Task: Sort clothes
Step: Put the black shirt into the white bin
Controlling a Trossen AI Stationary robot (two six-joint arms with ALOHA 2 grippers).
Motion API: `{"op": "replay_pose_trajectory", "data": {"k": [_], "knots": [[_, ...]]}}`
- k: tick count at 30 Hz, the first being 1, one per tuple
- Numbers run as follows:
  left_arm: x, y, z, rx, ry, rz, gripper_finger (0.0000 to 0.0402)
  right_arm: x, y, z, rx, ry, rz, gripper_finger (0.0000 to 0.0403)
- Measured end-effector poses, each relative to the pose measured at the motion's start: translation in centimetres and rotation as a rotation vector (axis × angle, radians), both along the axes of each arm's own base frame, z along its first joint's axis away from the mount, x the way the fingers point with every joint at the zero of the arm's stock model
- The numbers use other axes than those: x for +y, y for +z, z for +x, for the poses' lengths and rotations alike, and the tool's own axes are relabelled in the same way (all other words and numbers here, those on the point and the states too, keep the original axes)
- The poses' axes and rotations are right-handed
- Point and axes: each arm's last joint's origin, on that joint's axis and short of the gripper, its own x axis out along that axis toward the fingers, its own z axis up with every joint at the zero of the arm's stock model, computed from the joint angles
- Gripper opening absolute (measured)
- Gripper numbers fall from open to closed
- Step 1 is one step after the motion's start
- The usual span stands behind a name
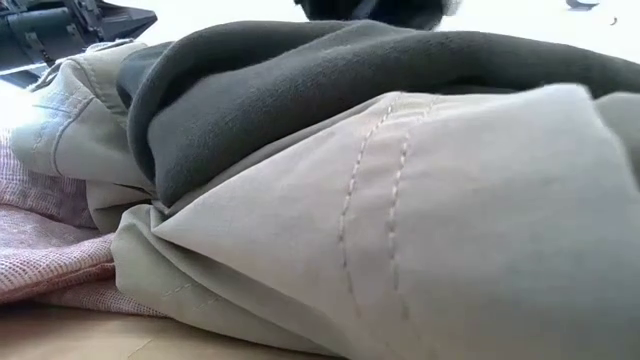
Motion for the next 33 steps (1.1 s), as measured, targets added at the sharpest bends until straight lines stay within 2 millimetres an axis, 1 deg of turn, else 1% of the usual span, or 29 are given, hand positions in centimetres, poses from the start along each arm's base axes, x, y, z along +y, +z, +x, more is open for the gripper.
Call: {"op": "replay_pose_trajectory", "data": {"k": [2, 4, 5, 8, 11, 13, 17, 20, 24, 27, 31, 33], "knots": [[0.0, 0.0, 0.0, 0.005, 0.007, 0.008, 0.0001, -2.3, 0.2, -0.3, -0.072, 0.025, 0.025, 0.0010], [0.0, 0.0, 0.0, 0.006, 0.009, 0.012, 0.0001, -4.5, 0.0, -0.1, -0.087, 0.022, 0.064, 0.0010], [0.0, 0.0, 0.0, 0.005, 0.009, 0.012, 0.0001, -5.5, -0.3, 0.1, -0.067, 0.006, 0.082, 0.0010], [0.0, 0.0, 0.0, 0.006, 0.020, 0.016, 0.0001, -8.3, -1.8, 1.2, 0.026, -0.032, 0.181, 0.0011], [0.0, 0.0, 0.0, 0.007, 0.022, 0.016, 0.0001, -10.6, -4.0, 2.8, 0.163, -0.037, 0.293, 0.0011], [0.0, 0.0, 0.0, 0.006, 0.022, 0.016, 0.0001, -12.0, -5.8, 3.9, 0.280, -0.063, 0.365, 0.0011], [0.0, 0.0, 0.0, 0.006, 0.022, 0.016, 0.0001, -14.5, -10.3, 6.3, 0.519, -0.110, 0.536, 0.0011], [0.0, 0.0, 0.0, 0.005, 0.022, 0.016, 0.0001, -16.0, -14.1, 8.3, 0.708, -0.080, 0.662, 0.0012], [0.0, 0.0, 0.0, 0.005, 0.022, 0.016, 0.0001, -17.1, -19.6, 11.1, 0.973, 0.013, 0.799, 0.0012], [0.0, 0.0, 0.0, 0.005, 0.022, 0.016, 0.0001, -17.7, -23.7, 12.7, 1.159, 0.040, 0.896, 0.0012], [0.0, 0.0, 0.0, 0.005, 0.022, 0.016, 0.0001, -18.4, -28.6, 14.2, 1.370, 0.016, 0.989, 0.0012], [0.0, 0.0, 0.0, 0.005, 0.021, 0.016, 0.0001, -18.7, -30.7, 14.7, 1.465, 0.007, 1.014, 0.0012]]}}
